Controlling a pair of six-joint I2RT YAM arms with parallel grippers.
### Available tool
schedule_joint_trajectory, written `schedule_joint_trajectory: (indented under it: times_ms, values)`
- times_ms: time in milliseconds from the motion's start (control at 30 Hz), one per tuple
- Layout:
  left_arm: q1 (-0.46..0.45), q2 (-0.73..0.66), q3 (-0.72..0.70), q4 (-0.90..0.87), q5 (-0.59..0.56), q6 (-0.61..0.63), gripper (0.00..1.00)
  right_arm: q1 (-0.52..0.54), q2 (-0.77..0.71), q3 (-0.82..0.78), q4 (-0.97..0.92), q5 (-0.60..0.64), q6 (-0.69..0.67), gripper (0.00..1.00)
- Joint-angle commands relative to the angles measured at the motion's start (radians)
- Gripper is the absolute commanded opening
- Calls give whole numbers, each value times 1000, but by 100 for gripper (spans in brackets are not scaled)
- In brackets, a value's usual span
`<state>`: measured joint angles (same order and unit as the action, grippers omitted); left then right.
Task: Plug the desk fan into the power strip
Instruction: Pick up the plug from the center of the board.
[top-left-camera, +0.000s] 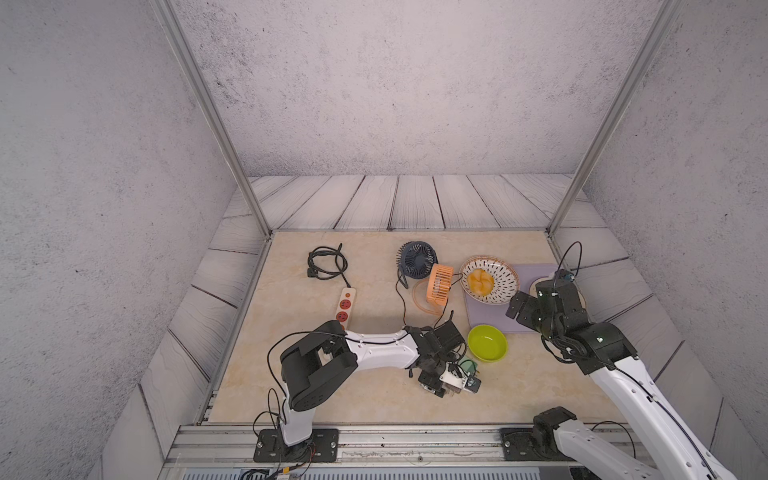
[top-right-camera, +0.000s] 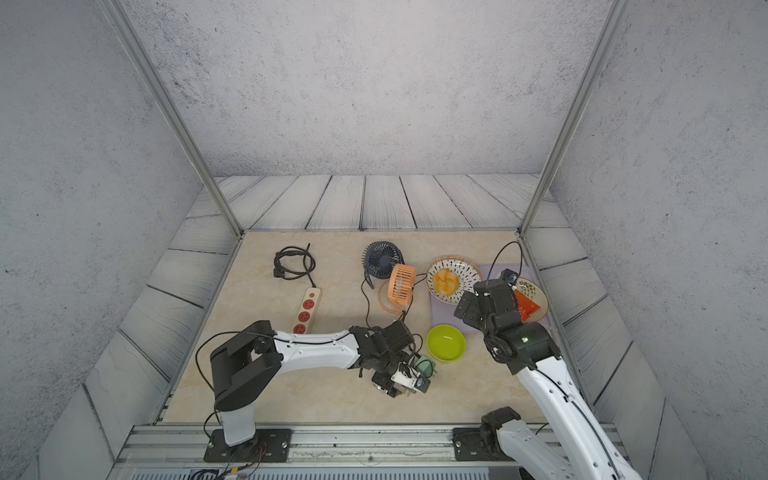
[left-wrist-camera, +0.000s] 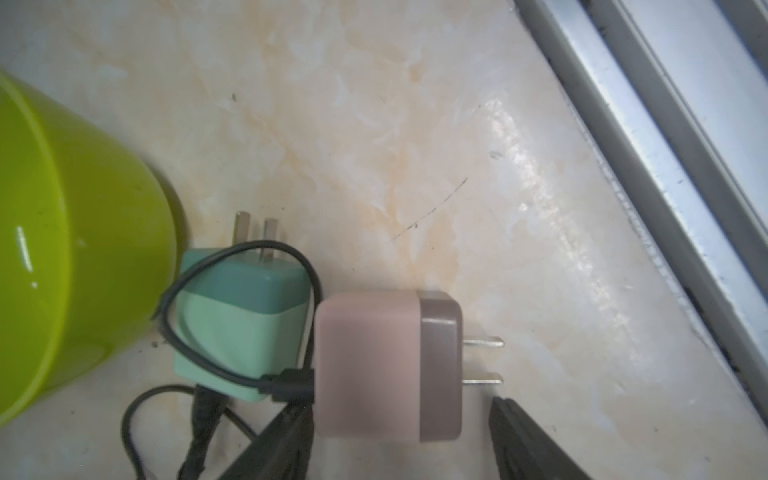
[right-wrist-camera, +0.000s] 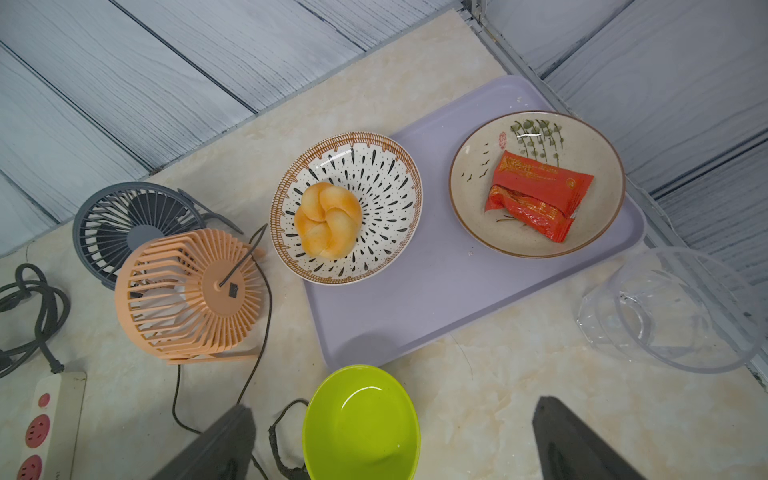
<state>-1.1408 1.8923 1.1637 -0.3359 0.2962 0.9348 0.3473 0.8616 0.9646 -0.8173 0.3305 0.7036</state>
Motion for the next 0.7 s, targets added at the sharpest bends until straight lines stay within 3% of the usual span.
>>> schedule_joint_trajectory:
  times_ms: [0,200,367,500,667]
  values:
    - [1,28,24,22,-10,-21,74,-4,-14,-18,-11,-3,-2,99]
    - [2,51,47,31,3,-55,71,-6,-13,-18,-11,-11,-5,99]
    - [0,53,47,29,40,-68,65,-10,-5,-9,-22,-6,-9,99]
    - [-5,47,42,15,51,-71,53,-10,-9,-17,-8,-13,-16,99]
    - [-8,14,30,6,56,-81,48,-14,-16,-20,-15,-12,-19,99]
